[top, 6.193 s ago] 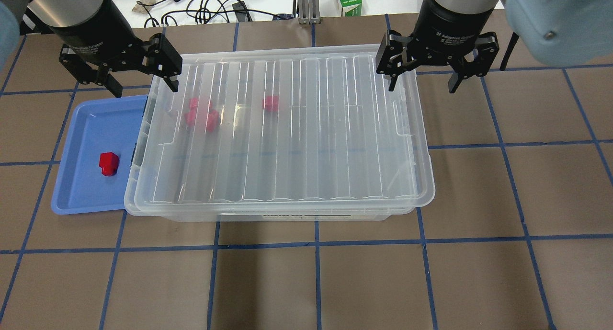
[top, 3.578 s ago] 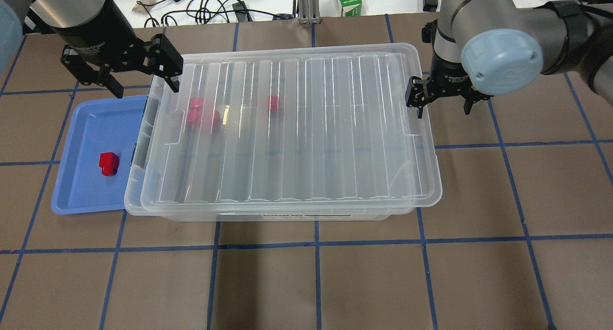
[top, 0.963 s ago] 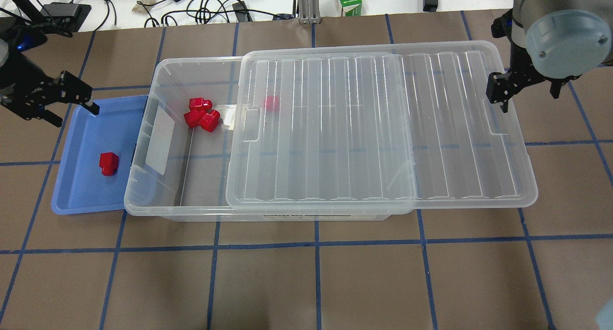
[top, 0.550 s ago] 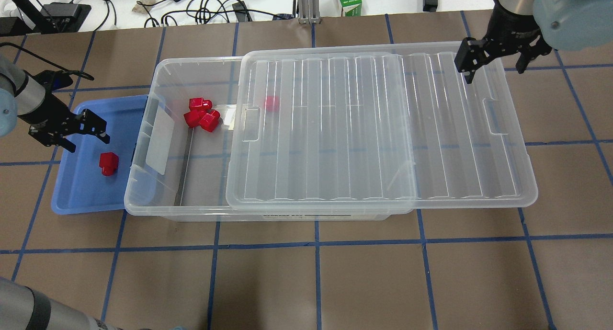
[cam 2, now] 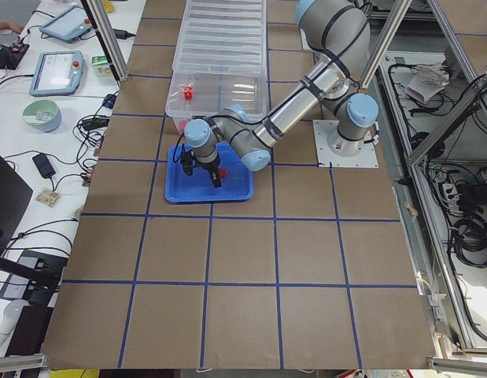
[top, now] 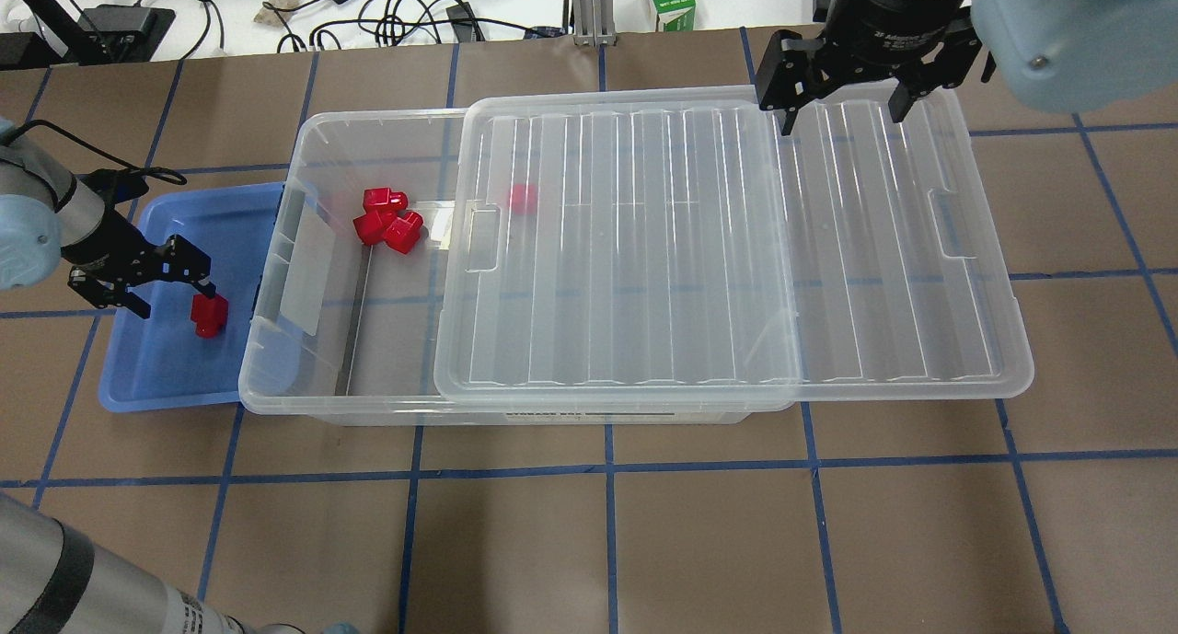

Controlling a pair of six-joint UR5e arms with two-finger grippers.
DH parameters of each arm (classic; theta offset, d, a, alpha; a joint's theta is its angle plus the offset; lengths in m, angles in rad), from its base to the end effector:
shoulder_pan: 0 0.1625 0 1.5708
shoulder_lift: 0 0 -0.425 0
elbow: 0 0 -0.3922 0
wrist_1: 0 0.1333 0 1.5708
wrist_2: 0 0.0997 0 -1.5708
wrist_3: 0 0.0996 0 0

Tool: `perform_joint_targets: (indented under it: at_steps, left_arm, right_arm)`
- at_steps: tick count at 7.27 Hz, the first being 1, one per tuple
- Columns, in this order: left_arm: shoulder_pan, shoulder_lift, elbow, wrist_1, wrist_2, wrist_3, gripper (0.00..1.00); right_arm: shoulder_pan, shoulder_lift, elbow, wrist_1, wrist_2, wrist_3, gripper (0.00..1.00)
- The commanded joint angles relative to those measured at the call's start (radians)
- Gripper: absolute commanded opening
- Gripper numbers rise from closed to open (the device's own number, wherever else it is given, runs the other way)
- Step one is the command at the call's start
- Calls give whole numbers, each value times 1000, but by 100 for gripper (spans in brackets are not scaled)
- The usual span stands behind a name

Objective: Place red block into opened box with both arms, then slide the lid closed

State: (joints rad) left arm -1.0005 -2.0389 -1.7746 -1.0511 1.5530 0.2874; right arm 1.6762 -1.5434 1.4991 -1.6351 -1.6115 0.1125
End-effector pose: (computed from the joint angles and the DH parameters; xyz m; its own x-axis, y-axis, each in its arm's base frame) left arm 0.2006 -0.5629 0.1841 -0.9570 -0.2840 0.0598 -0.2736 0.9515 0.1404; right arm 0.1825 -0.4969 0.5166 -0.9995 0.0109 0.0280 0.0077 0.9937 -0.1122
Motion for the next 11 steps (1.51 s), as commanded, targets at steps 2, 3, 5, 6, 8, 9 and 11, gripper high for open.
perform_joint_targets:
  at_steps: [2,3,5,6,8,9,11]
  left_arm:
    - [-3,-7,-32,34,7,-22,38]
    - [-4,0,-40,20,6,-7,8]
    - [-6,17,-40,11,7,34,0]
    - [-12,29,-23,-4,9,38,0]
    - [-86,119,166,-253,7,35,0]
    - [-160,132,316,-412,9,21,0]
    - [-306,166,463,-579,10,-35,0]
  right_arm:
    - [-4,-10,-19,108,-8,7,100]
    - [-9,-15,-20,112,-10,4,100]
    - [-12,-14,-20,100,-10,7,100]
    - [-12,-14,-17,100,-10,10,100]
    - [-12,-14,-17,97,-10,6,100]
    - [-15,-14,-19,96,-10,3,100]
    - [-35,-14,-17,101,-10,-4,100]
